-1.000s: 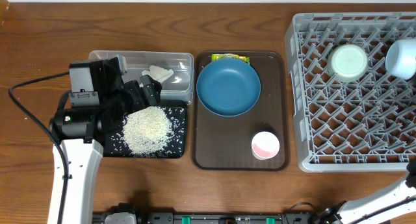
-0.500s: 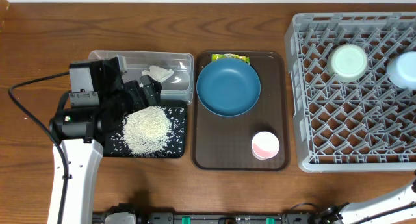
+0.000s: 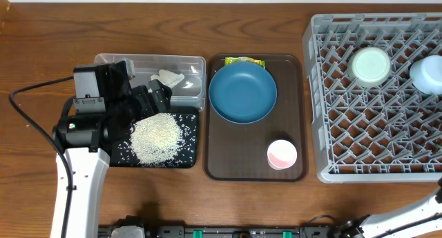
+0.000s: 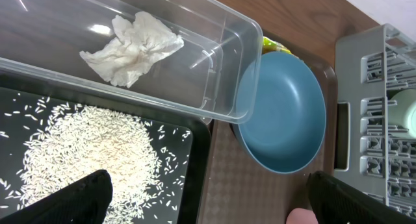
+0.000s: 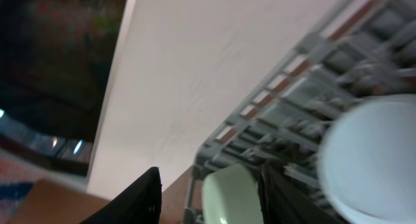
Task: Sort waste into correct bins and load items into the dishwasher rack
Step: 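Lower the pale blue bowl into the rack's right slots and release, then reach the right gripper left to the blue plate on the brown tray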
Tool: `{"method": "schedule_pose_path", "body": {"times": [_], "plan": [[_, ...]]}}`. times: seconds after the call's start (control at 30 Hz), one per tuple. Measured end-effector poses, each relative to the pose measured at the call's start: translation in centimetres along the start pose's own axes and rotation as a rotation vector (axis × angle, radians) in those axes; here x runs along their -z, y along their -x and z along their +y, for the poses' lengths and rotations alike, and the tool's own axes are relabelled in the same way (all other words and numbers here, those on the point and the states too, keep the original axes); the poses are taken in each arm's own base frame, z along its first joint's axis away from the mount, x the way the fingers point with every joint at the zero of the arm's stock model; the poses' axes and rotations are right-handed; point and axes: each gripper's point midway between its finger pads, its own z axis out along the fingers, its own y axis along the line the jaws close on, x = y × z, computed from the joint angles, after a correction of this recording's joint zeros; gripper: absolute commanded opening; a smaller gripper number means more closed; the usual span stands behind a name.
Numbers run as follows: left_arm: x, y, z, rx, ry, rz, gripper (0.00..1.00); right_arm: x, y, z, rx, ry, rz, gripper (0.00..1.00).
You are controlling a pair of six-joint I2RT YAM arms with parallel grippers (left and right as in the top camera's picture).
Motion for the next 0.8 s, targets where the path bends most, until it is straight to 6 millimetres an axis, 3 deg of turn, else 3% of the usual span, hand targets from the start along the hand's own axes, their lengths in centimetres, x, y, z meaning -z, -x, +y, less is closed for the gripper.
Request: {"method": "schedule_pose_path", "body": {"times": [0.13, 0.3, 0.43, 0.57, 0.7, 0.8], "plan": [[0.0, 0.0, 0.0, 0.000, 0.000, 0.000, 0.98, -4.2, -1.8, 5.0, 0.072, 0.064, 0.072, 0.48], [0.0, 0.0, 0.0, 0.000, 0.000, 0.000, 0.98, -9.4, -5.5, 14.3, 0.215, 0.185, 0.160, 0.49], [0.0, 0.0, 0.0, -0.001, 0.000, 0.000, 0.98, -13.7, -11.0, 20.0, 0.280, 0.262, 0.250, 0.50], [0.0, 0.0, 0.0, 0.000, 0.000, 0.000, 0.98, -17.7, -17.9, 21.3, 0.271, 0.221, 0.362, 0.50], [0.0, 0.0, 0.0, 0.000, 0.000, 0.000, 0.98, -20.9, -26.5, 20.5, 0.355, 0.102, 0.480, 0.51], [0.0, 0.0, 0.0, 0.000, 0.000, 0.001, 0.98, -22.2, -32.0, 19.6, 0.507, -0.019, 0.537, 0.53]]}}
